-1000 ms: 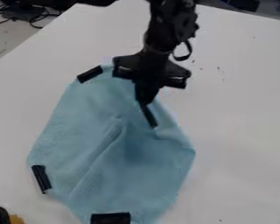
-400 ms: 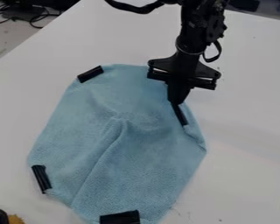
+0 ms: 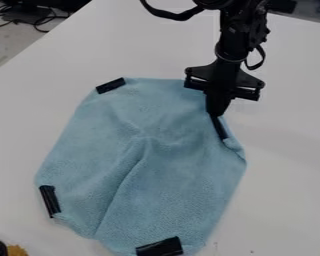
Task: Unfold the cloth from bottom left to top right
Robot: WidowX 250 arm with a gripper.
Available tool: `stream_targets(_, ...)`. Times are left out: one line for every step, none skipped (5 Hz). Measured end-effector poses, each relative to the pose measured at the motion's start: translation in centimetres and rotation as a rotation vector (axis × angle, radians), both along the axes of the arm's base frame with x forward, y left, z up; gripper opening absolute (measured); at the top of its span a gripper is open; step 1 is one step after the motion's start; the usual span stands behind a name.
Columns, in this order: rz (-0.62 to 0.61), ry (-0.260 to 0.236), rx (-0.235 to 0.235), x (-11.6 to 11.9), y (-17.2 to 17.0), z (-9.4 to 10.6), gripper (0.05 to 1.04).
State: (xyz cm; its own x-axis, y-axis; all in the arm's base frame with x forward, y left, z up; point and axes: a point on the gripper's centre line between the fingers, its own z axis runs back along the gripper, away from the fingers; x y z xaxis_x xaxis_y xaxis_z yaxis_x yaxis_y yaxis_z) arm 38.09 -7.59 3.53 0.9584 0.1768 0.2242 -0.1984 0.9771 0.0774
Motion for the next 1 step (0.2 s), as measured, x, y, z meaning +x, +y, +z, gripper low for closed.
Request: stream_targets(-0.022,0.003,0.003,0.78,-0.41,-0.25,0.055)
